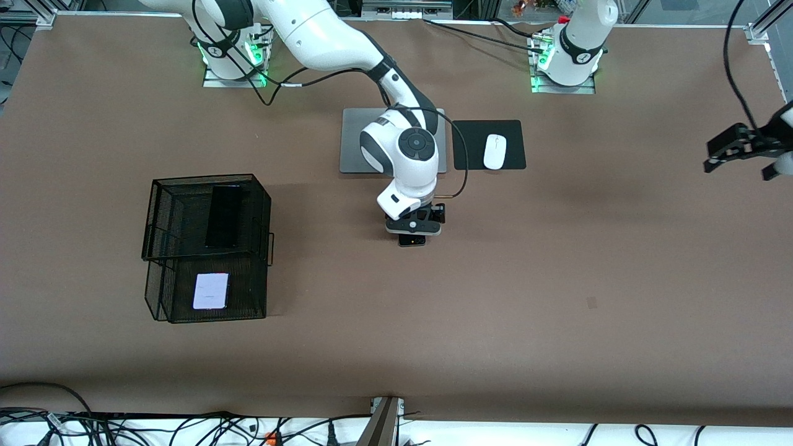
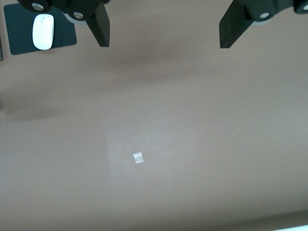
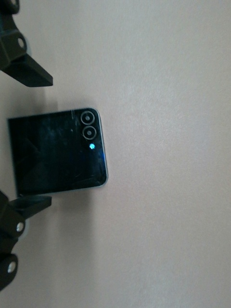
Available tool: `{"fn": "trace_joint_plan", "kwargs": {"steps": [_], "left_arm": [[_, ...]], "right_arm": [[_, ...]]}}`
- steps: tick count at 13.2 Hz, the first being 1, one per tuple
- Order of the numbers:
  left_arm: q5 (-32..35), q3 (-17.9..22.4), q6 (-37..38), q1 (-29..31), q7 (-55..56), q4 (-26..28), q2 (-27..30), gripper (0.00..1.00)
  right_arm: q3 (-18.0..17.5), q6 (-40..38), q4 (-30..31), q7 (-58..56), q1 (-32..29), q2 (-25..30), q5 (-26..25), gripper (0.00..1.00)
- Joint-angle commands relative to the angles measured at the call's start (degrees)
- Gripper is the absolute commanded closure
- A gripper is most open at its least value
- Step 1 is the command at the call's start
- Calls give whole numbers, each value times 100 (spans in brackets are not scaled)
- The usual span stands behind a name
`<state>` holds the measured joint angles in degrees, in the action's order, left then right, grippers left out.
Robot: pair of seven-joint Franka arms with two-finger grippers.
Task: Place phones with both arms
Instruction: 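Carry the flip phone into the basket with the right gripper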
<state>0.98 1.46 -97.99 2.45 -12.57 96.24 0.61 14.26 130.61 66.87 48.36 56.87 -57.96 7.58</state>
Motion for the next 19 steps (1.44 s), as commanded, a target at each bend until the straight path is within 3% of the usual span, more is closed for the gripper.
{"fn": "trace_joint_plan", "kwargs": {"steps": [1,3,5,6,7,8,9,11,15,19], "left_arm": [[7,109,-123,-253,-35,158,98,0],[25,109,-185,-340,27,105,-131,0],[86,127,-394,-788,157,96,-184,0],[130,127,-587,-781,254,96,-175,0],[139,135,-581,-729,255,96,-184,0],[130,136,-572,-554,220,88,-175,0],[130,109,-554,-474,264,88,-158,0],[130,83,-432,-464,264,79,-140,0],[86,83,-361,-438,246,70,-149,0],[78,74,-247,-438,246,61,-149,0]], "right_arm": [[16,315,177,-160,0,-39,-98,0],[7,395,186,-221,8,-101,-134,0],[16,404,203,-239,8,-110,-134,0],[16,482,229,-248,8,-110,-134,19],[16,535,230,-274,17,-110,-134,54],[16,518,212,-318,8,-92,-134,74],[24,475,195,-310,0,-23,-90,80],[51,151,160,-310,-44,214,-37,80],[33,-1455,-393,-318,-483,891,200,81],[16,-2520,-438,-835,-957,1541,209,81]]}}
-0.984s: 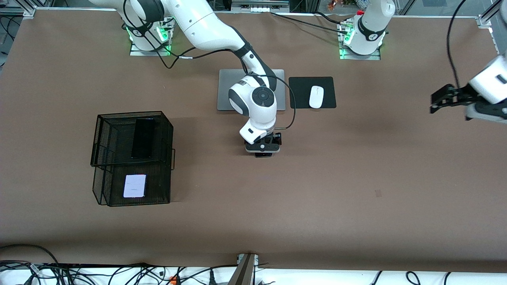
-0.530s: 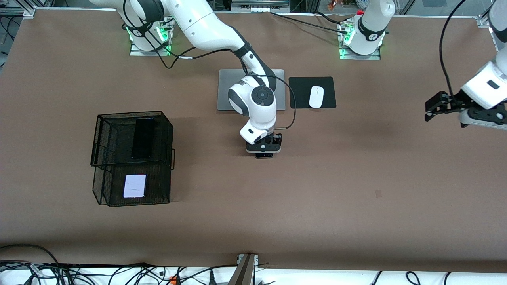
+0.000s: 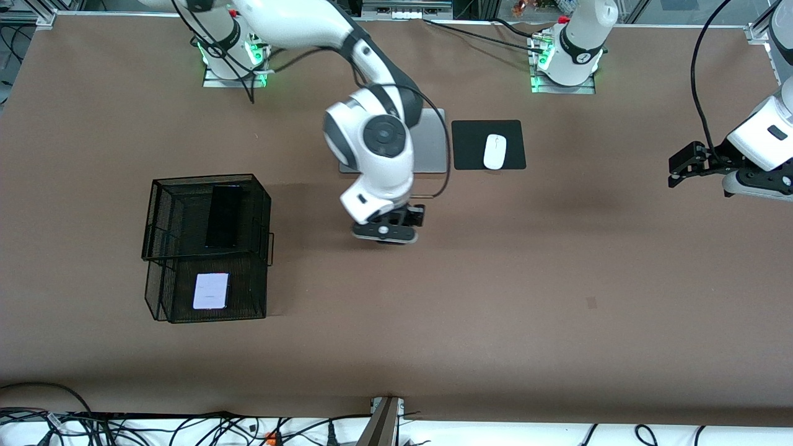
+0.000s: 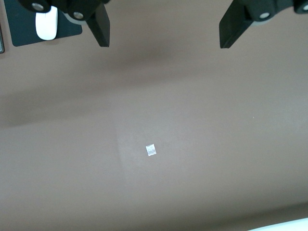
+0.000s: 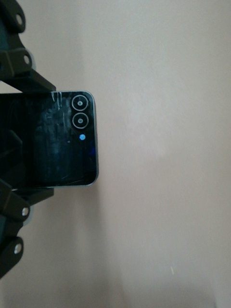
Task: Place phones with both arms
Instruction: 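Carry the flip phone into the basket with the right gripper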
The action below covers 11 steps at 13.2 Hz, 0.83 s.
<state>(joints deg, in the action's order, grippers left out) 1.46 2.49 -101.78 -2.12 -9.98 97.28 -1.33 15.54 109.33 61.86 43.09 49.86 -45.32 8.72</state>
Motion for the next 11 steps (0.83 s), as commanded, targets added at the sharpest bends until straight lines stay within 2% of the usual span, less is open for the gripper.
{"fn": "trace_joint_plan", "kwargs": {"steps": [1,4,6,9,11], "left_arm": [[30,-3,132,27,-39,-43,45,0],[13,15,132,45,-57,-43,36,0],[13,15,141,45,-66,-43,36,0],[-5,15,141,45,-66,-43,36,0],[-5,15,141,62,-75,-34,36,0]], "right_arm": [[-112,-604,72,-536,-423,530,103,81],[-121,-1236,439,-1590,-1055,1163,77,81],[-121,-1362,1106,-2415,-1486,1795,-11,81],[-147,-1283,2265,-3462,-2162,2754,-493,81],[-304,-1091,2942,-3885,-2663,3185,-538,81]]}}
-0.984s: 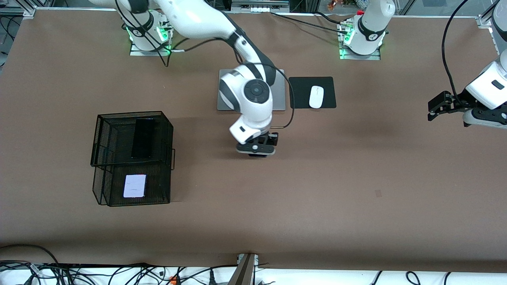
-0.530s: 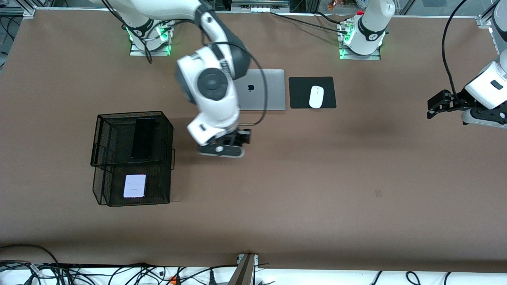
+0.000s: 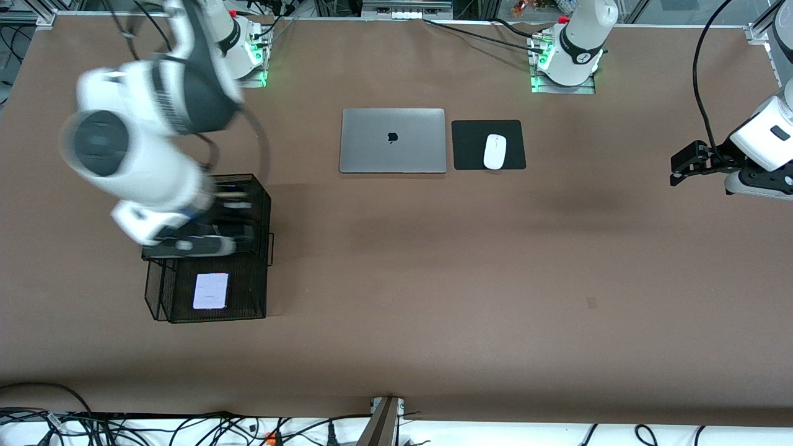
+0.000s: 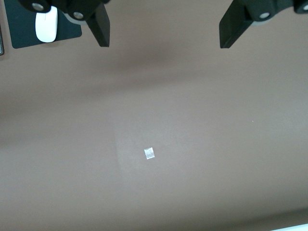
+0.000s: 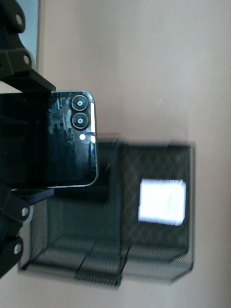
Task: Place phones with both arms
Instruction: 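Carry the flip phone into the basket with the right gripper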
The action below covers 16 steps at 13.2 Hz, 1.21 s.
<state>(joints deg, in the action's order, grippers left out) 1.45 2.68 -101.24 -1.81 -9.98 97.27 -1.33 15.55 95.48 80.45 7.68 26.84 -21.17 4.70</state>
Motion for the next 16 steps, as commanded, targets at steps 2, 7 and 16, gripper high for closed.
{"fn": "trace_joint_plan", "kwargs": {"steps": [2,7,16], "left_arm": [[-13,-5,86,32,-74,-33,27,0],[-22,-13,78,23,-74,-42,27,0],[-22,-57,78,-65,-4,-51,10,0]], "right_arm": [[-570,829,1839,-722,-941,1131,-145,81],[-930,2034,2887,-1470,-2040,1098,-154,81],[-905,2713,3100,-1620,-2200,307,-110,16]]}}
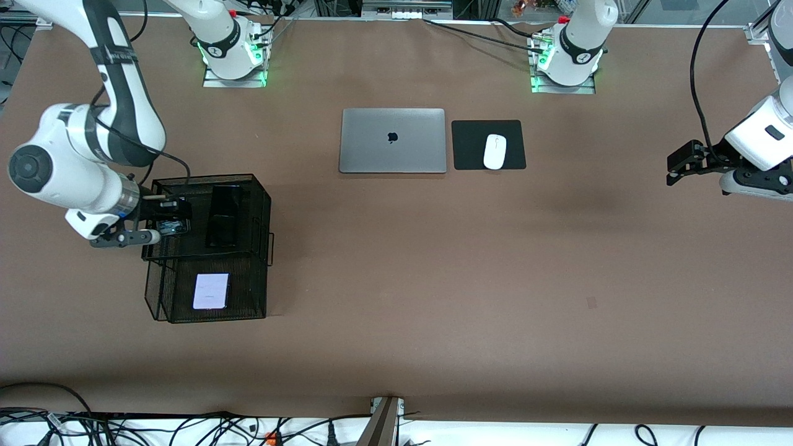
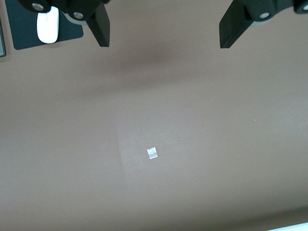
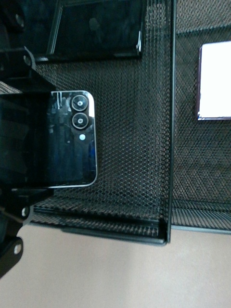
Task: Place phones with both arms
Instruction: 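Open the right gripper to release the flip phone in the basket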
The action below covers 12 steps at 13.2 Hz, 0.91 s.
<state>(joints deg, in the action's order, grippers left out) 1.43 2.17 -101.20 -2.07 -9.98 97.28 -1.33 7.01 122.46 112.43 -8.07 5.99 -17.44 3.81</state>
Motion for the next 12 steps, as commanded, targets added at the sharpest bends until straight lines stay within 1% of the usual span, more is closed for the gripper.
{"fn": "trace_joint_plan", "kwargs": {"steps": [1,3,6,10,12], "left_arm": [[-20,-15,74,-31,-4,-51,10,0],[-29,-15,74,-39,-4,-51,10,0],[-38,-24,83,-5,-22,-51,10,0],[-38,-24,92,-13,-22,-51,10,0],[-38,-24,92,-13,-22,-51,10,0]], "right_arm": [[-16,-2,-159,-11,-124,-102,-4,0],[-16,-133,-509,7,-142,-85,23,0],[-16,-1010,-1212,138,-159,55,5,0],[-42,-1820,-1258,341,-387,924,-100,0],[-51,-2241,-1328,350,-423,1250,-310,0]]}}
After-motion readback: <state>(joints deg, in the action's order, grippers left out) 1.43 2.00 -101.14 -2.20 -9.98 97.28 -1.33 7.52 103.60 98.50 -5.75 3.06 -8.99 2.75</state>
